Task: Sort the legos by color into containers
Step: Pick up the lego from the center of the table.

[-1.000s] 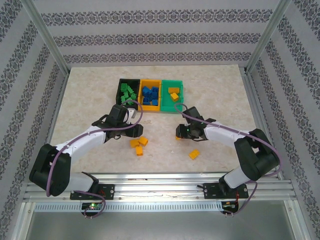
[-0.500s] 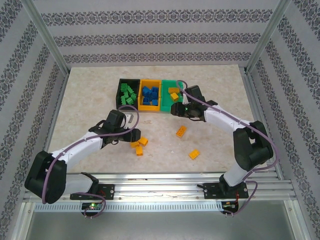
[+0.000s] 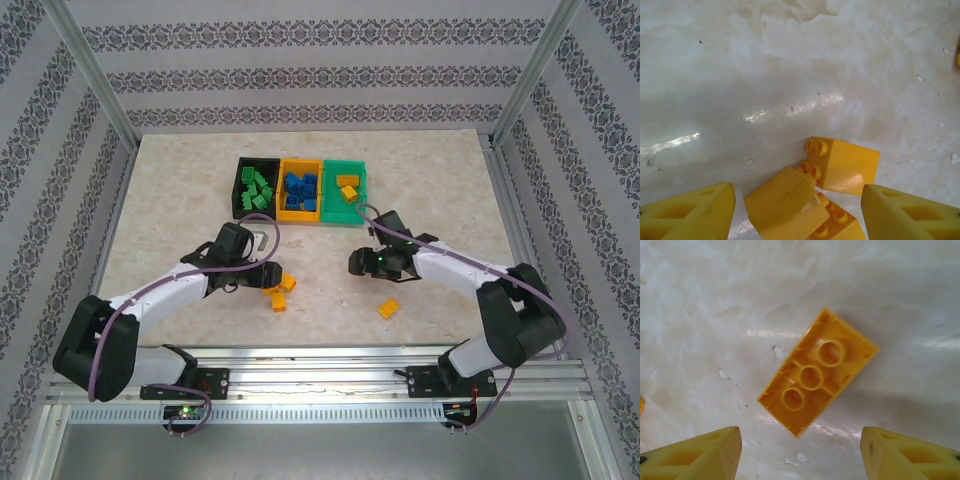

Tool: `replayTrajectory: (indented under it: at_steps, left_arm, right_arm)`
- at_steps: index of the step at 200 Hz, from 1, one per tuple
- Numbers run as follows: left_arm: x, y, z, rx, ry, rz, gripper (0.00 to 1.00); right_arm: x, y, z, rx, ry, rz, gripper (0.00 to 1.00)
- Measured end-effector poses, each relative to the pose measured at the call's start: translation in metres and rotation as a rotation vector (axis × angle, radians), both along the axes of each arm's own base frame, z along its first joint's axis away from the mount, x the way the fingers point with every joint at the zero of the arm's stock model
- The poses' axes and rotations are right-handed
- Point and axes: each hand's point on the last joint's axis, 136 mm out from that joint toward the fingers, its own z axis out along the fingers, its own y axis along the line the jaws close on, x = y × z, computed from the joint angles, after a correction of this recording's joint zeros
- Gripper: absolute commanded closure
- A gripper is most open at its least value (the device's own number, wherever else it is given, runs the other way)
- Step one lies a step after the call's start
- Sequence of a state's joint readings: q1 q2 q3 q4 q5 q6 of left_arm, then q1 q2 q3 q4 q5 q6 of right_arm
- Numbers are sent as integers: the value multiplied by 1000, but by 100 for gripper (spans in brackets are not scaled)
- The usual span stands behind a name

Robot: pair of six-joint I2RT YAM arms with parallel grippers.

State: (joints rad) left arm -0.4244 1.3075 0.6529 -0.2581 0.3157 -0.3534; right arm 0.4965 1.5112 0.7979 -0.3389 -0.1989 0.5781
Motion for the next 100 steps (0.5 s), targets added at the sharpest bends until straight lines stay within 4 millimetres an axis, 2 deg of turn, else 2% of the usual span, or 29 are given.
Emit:
replayTrajectory:
  at_steps: [31, 69, 83, 100]
  left_arm:
    - [0, -4, 3, -28, 3, 2, 33]
    - [1, -4, 15, -46, -32, 6, 33]
    - [1, -4, 17, -50, -39, 6, 33]
    - [1, -4, 17, -50, -39, 6, 33]
  right_arm:
    - [12, 9, -18, -46, 29, 8, 35]
    - [22, 10, -21, -105, 63, 6, 36]
    - [26, 8, -23, -133, 71, 6, 43]
    - [28, 5, -24, -166, 74, 12, 56]
